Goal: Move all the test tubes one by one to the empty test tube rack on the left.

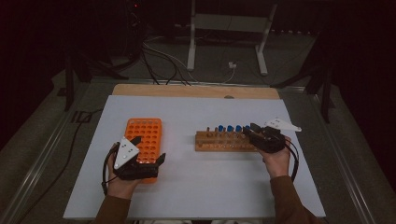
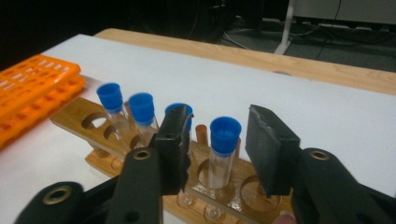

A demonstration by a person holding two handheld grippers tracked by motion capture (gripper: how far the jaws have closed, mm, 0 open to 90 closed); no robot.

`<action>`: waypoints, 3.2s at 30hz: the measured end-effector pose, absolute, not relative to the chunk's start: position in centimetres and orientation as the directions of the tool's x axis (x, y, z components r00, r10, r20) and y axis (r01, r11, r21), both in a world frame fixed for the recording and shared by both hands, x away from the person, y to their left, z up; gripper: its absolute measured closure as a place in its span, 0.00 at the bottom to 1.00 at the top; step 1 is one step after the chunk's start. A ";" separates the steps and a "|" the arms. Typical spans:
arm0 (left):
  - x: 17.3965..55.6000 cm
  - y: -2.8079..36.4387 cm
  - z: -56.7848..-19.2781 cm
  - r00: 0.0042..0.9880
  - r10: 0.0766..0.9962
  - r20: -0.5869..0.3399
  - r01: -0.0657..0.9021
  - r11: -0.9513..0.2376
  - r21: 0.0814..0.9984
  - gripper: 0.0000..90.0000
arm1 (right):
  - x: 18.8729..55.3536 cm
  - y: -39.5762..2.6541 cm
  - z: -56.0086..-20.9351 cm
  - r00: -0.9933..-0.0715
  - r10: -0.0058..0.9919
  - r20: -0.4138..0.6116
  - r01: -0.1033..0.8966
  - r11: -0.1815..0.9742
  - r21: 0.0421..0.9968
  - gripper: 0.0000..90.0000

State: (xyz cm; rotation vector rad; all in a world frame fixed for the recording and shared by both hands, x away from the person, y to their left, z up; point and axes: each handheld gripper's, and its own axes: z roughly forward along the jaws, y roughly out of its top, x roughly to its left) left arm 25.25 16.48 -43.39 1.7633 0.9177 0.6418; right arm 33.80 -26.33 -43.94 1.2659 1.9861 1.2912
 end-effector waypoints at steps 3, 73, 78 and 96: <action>25.2 16.4 -43.4 0.573 0.819 0.010 0.285 -0.210 0.935 0.02 | 34.0 -26.4 -44.3 -0.469 0.877 0.109 0.460 0.137 0.877 0.71; 25.6 15.0 -43.6 0.606 0.795 -0.022 0.309 -0.210 0.928 0.02 | 31.3 -26.1 -38.8 -0.519 0.854 0.039 0.346 0.168 0.923 0.86; 25.6 14.6 -43.5 0.617 0.786 -0.025 0.307 -0.211 0.928 0.02 | 30.9 -25.2 -38.9 -0.549 0.834 0.050 0.345 0.172 0.923 0.86; 25.7 13.9 -43.2 0.622 0.783 -0.020 0.291 -0.207 0.934 0.02 | 30.3 -21.3 -39.5 -0.627 0.776 0.070 0.342 0.194 0.919 0.86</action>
